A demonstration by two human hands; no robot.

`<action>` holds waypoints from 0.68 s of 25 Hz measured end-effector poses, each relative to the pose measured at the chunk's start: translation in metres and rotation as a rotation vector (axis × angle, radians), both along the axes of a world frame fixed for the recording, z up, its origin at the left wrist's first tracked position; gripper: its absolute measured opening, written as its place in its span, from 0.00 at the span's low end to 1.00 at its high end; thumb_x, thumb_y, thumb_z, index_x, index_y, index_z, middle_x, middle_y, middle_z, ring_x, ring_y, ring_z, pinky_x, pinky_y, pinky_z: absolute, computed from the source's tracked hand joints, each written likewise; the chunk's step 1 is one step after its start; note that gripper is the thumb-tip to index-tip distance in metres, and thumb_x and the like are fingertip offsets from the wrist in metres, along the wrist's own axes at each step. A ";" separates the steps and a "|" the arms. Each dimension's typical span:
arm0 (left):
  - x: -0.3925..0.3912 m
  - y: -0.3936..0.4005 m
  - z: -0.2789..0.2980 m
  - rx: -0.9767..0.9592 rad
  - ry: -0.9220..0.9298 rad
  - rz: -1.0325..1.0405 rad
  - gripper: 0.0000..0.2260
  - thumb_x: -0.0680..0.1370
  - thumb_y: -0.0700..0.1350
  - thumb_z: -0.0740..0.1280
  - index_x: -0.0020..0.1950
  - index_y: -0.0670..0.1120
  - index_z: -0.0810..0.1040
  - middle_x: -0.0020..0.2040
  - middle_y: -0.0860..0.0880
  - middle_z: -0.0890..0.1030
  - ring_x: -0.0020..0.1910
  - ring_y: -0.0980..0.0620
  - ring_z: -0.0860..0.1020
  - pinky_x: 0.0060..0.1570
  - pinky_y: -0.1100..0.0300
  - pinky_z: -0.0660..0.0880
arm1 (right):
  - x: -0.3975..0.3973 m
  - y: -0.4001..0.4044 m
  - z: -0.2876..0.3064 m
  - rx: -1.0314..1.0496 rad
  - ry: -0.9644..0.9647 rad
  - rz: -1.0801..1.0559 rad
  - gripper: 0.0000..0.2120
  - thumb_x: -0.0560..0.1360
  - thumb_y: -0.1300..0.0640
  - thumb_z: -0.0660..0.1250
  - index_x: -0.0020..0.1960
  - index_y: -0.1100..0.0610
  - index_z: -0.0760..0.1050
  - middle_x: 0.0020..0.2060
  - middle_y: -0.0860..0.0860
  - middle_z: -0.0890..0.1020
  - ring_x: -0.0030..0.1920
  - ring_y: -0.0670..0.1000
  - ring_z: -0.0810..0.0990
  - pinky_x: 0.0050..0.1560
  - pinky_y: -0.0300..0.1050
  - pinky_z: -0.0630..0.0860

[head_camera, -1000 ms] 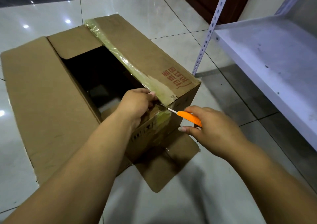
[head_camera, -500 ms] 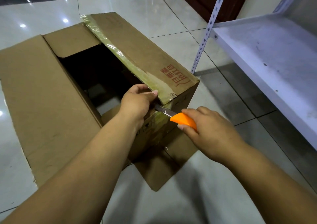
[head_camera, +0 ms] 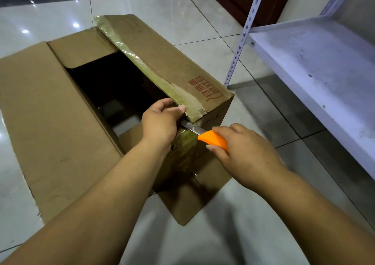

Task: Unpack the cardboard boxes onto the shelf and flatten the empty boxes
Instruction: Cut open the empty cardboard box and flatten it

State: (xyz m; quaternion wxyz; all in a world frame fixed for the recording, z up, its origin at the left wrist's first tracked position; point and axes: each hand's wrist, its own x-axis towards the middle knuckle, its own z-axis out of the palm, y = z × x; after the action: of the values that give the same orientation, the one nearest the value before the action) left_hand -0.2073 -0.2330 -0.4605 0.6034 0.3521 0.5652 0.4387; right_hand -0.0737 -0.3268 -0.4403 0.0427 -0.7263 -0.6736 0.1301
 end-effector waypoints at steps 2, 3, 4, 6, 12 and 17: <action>0.001 0.000 0.001 -0.002 -0.001 0.016 0.09 0.75 0.33 0.68 0.53 0.43 0.79 0.44 0.43 0.83 0.50 0.42 0.82 0.54 0.49 0.79 | 0.002 -0.002 0.002 0.003 0.000 -0.009 0.23 0.79 0.39 0.55 0.72 0.43 0.61 0.62 0.48 0.72 0.59 0.52 0.74 0.50 0.45 0.72; 0.002 0.000 0.000 -0.004 -0.001 0.024 0.09 0.75 0.33 0.68 0.53 0.44 0.79 0.46 0.42 0.84 0.51 0.41 0.82 0.54 0.47 0.79 | 0.004 -0.003 0.002 0.000 0.005 -0.016 0.23 0.79 0.38 0.55 0.73 0.43 0.61 0.62 0.47 0.72 0.59 0.52 0.74 0.50 0.45 0.72; 0.002 0.000 0.000 -0.005 -0.007 0.031 0.09 0.75 0.33 0.67 0.52 0.44 0.80 0.48 0.41 0.84 0.51 0.41 0.82 0.54 0.47 0.79 | 0.005 -0.004 0.003 -0.002 0.013 -0.023 0.24 0.79 0.38 0.55 0.73 0.43 0.60 0.63 0.47 0.72 0.59 0.51 0.73 0.50 0.45 0.72; 0.002 -0.002 0.000 -0.002 -0.018 0.033 0.10 0.76 0.33 0.67 0.53 0.44 0.81 0.50 0.41 0.84 0.51 0.41 0.82 0.54 0.47 0.79 | 0.006 -0.005 0.003 0.000 0.017 -0.030 0.24 0.79 0.38 0.55 0.73 0.42 0.60 0.63 0.47 0.72 0.59 0.51 0.73 0.50 0.45 0.72; 0.003 -0.004 0.005 0.022 -0.044 0.043 0.11 0.75 0.32 0.67 0.45 0.48 0.80 0.40 0.49 0.83 0.36 0.53 0.81 0.43 0.61 0.80 | 0.003 -0.001 -0.003 0.008 0.012 -0.035 0.25 0.79 0.38 0.55 0.74 0.42 0.60 0.63 0.48 0.72 0.60 0.53 0.73 0.51 0.45 0.71; 0.002 -0.002 0.005 -0.004 -0.073 0.072 0.11 0.75 0.33 0.68 0.53 0.46 0.81 0.44 0.48 0.84 0.43 0.52 0.83 0.47 0.59 0.81 | 0.007 -0.006 -0.003 -0.003 0.001 -0.070 0.25 0.79 0.39 0.56 0.74 0.43 0.61 0.62 0.48 0.72 0.59 0.53 0.74 0.53 0.48 0.75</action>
State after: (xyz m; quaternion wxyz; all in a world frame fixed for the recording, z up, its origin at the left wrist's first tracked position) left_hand -0.2054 -0.2352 -0.4551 0.6081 0.3142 0.5561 0.4714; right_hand -0.0670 -0.3330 -0.4430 0.0466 -0.7494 -0.6476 0.1301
